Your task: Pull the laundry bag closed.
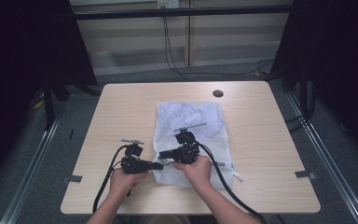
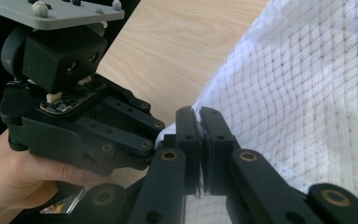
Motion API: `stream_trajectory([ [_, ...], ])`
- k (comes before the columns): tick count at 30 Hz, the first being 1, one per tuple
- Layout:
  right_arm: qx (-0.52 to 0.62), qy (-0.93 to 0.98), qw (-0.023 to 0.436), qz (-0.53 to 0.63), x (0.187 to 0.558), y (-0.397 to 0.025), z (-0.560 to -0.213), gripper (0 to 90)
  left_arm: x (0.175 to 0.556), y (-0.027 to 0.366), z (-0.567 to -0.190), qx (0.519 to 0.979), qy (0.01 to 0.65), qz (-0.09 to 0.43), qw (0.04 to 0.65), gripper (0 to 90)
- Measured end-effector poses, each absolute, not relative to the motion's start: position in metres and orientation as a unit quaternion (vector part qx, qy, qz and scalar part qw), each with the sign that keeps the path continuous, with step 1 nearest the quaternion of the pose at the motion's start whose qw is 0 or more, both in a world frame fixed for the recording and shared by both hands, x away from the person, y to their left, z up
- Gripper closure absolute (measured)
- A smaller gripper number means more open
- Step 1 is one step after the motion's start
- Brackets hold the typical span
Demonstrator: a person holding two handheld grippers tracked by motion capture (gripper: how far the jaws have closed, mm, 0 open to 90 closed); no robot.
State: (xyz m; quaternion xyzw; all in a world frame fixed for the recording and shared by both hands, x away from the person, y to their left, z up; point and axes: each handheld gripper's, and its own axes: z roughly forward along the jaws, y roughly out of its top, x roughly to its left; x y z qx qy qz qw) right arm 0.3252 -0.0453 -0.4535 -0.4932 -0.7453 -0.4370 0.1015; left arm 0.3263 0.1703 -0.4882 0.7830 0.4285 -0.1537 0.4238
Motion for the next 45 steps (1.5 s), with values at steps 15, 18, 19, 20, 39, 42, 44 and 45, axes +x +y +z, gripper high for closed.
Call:
stream_trajectory([
  [15, -0.497, -0.742, 0.105, -0.438, 0.327, -0.051, -0.454, 87.3, 0.327, 0.173, -0.487, 0.779, 0.435, -0.154, 0.425, 89.6],
  [18, -0.499, -0.741, 0.109, -0.436, 0.326, -0.052, -0.455, 87.3, 0.326, 0.171, -0.487, 0.779, 0.436, -0.159, 0.421, 89.6],
  [19, -0.497, -0.742, 0.107, -0.436, 0.326, -0.052, -0.455, 87.3, 0.326, 0.171, -0.488, 0.781, 0.434, -0.156, 0.421, 89.5],
  [20, -0.497, -0.742, 0.109, -0.437, 0.325, -0.052, -0.455, 87.3, 0.326, 0.171, -0.488, 0.778, 0.438, -0.158, 0.421, 89.6],
  [39, -0.491, -0.744, 0.113, -0.439, 0.322, -0.057, -0.453, 87.3, 0.326, 0.173, -0.488, 0.768, 0.445, -0.173, 0.426, 89.6],
  [42, -0.491, -0.744, 0.113, -0.439, 0.322, -0.058, -0.453, 87.3, 0.326, 0.172, -0.488, 0.771, 0.441, -0.171, 0.427, 89.5],
  [44, -0.491, -0.745, 0.110, -0.439, 0.322, -0.057, -0.452, 87.3, 0.325, 0.171, -0.488, 0.772, 0.441, -0.168, 0.426, 89.3],
  [45, -0.489, -0.745, 0.110, -0.439, 0.322, -0.058, -0.452, 87.3, 0.325, 0.170, -0.488, 0.771, 0.439, -0.173, 0.427, 89.1],
])
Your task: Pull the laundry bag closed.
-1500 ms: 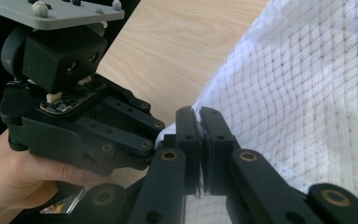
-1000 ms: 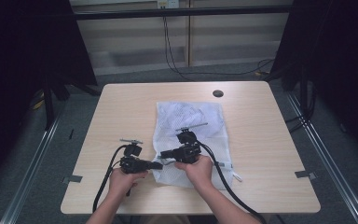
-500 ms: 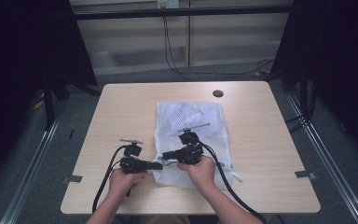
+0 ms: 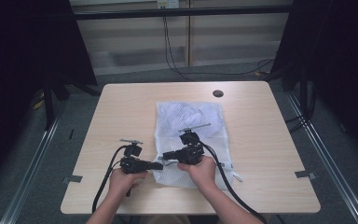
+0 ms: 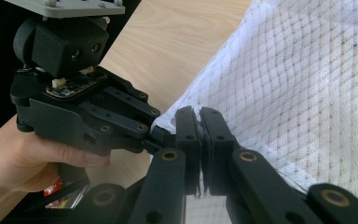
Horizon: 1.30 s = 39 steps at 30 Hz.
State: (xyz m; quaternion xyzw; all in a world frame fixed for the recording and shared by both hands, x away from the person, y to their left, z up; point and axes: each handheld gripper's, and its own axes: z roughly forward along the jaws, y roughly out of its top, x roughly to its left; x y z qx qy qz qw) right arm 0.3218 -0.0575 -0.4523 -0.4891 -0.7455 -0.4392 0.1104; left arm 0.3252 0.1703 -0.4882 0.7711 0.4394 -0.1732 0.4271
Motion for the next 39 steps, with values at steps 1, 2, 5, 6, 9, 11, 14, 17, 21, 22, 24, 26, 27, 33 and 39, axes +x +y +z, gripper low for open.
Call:
stream_trajectory([
  [1, -0.489, -0.746, 0.110, -0.439, 0.322, -0.058, -0.452, 87.3, 0.326, 0.170, -0.489, 0.776, 0.433, -0.172, 0.425, 88.9],
  [2, -0.489, -0.746, 0.111, -0.439, 0.322, -0.058, -0.452, 87.3, 0.325, 0.169, -0.489, 0.776, 0.432, -0.174, 0.424, 88.4],
  [5, -0.484, -0.749, 0.105, -0.440, 0.322, -0.057, -0.451, 87.3, 0.326, 0.167, -0.490, 0.776, 0.432, -0.178, 0.424, 79.2],
  [6, -0.485, -0.749, 0.105, -0.439, 0.322, -0.057, -0.451, 87.2, 0.326, 0.167, -0.489, 0.773, 0.433, -0.185, 0.426, 78.0],
  [9, -0.484, -0.748, 0.108, -0.440, 0.323, -0.057, -0.451, 87.2, 0.327, 0.167, -0.488, 0.778, 0.425, -0.181, 0.426, 73.9],
  [11, -0.483, -0.751, 0.109, -0.437, 0.324, -0.055, -0.451, 87.3, 0.328, 0.166, -0.488, 0.777, 0.426, -0.183, 0.426, 72.8],
  [14, -0.478, -0.755, 0.109, -0.436, 0.323, -0.051, -0.452, 87.2, 0.327, 0.163, -0.488, 0.786, 0.418, -0.184, 0.417, 77.2],
  [17, -0.476, -0.758, 0.110, -0.432, 0.323, -0.048, -0.452, 87.3, 0.327, 0.163, -0.488, 0.783, 0.422, -0.181, 0.421, 84.8],
  [21, -0.481, -0.756, 0.104, -0.431, 0.324, -0.050, -0.451, 87.3, 0.331, 0.162, -0.489, 0.777, 0.429, -0.182, 0.423, 89.7],
  [22, -0.483, -0.755, 0.104, -0.431, 0.324, -0.052, -0.451, 87.3, 0.330, 0.161, -0.488, 0.776, 0.430, -0.183, 0.424, 89.8],
  [24, -0.489, -0.748, 0.111, -0.435, 0.324, -0.056, -0.451, 87.3, 0.330, 0.163, -0.486, 0.771, 0.435, -0.183, 0.428, 90.0],
  [26, -0.493, -0.745, 0.109, -0.437, 0.325, -0.061, -0.451, 87.3, 0.331, 0.167, -0.485, 0.764, 0.440, -0.188, 0.434, 90.0],
  [27, -0.495, -0.742, 0.113, -0.439, 0.325, -0.063, -0.452, 87.3, 0.331, 0.167, -0.485, 0.765, 0.438, -0.188, 0.434, 90.0],
  [33, -0.492, -0.742, 0.114, -0.441, 0.322, -0.067, -0.453, 87.3, 0.330, 0.165, -0.485, 0.766, 0.437, -0.187, 0.433, 90.0],
  [39, -0.493, -0.744, 0.108, -0.439, 0.321, -0.072, -0.455, 87.3, 0.330, 0.166, -0.485, 0.767, 0.435, -0.184, 0.434, 90.0],
])
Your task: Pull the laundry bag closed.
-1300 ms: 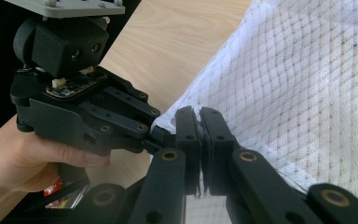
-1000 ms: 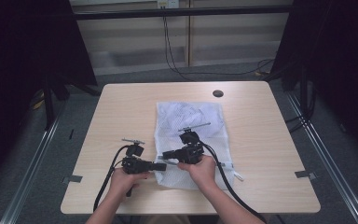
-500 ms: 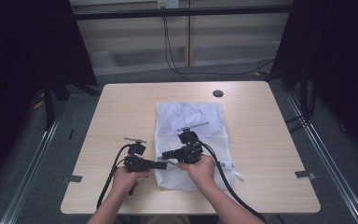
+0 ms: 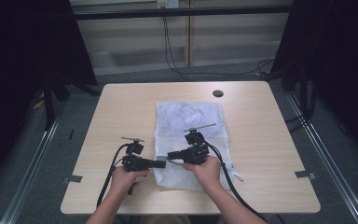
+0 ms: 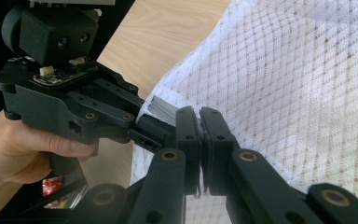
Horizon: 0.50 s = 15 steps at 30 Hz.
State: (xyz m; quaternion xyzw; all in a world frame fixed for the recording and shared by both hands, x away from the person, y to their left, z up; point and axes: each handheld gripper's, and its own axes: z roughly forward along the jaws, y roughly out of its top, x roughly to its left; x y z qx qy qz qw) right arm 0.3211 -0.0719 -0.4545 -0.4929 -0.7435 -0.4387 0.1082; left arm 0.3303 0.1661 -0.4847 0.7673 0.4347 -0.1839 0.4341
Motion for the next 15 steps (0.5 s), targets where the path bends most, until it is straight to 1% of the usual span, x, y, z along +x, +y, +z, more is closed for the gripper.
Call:
stream_trajectory([
  [5, -0.491, -0.745, 0.107, -0.437, 0.3214, -0.0727, -0.4550, 87.3, 0.3303, 0.1676, -0.4837, 0.763, 0.439, -0.185, 0.437, 90.0],
  [6, -0.494, -0.742, 0.112, -0.439, 0.3215, -0.0733, -0.4553, 87.3, 0.3302, 0.1677, -0.4837, 0.763, 0.438, -0.185, 0.438, 90.0],
  [15, -0.495, -0.746, 0.105, -0.433, 0.3213, -0.0766, -0.4560, 87.3, 0.3310, 0.1707, -0.4825, 0.758, 0.442, -0.186, 0.441, 90.0],
])
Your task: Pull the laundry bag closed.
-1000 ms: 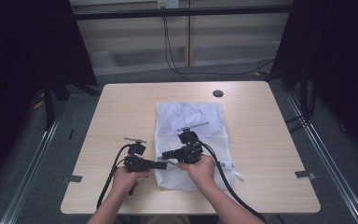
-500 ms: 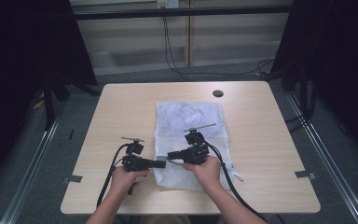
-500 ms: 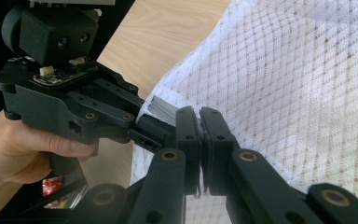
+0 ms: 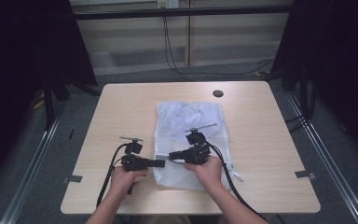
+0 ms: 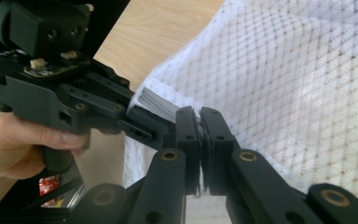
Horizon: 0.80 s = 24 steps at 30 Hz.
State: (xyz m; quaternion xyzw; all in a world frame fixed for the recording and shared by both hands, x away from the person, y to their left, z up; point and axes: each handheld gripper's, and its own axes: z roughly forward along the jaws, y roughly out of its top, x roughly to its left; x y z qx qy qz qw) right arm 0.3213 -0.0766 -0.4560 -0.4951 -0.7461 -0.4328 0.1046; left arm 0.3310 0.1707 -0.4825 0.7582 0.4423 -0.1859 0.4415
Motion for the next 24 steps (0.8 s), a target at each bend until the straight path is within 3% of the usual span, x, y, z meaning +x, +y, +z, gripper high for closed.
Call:
stream_trajectory([
  [24, -0.494, -0.749, 0.101, -0.430, 0.320, -0.088, -0.456, 87.3, 0.331, 0.171, -0.482, 0.757, 0.446, -0.187, 0.439, 90.0],
])
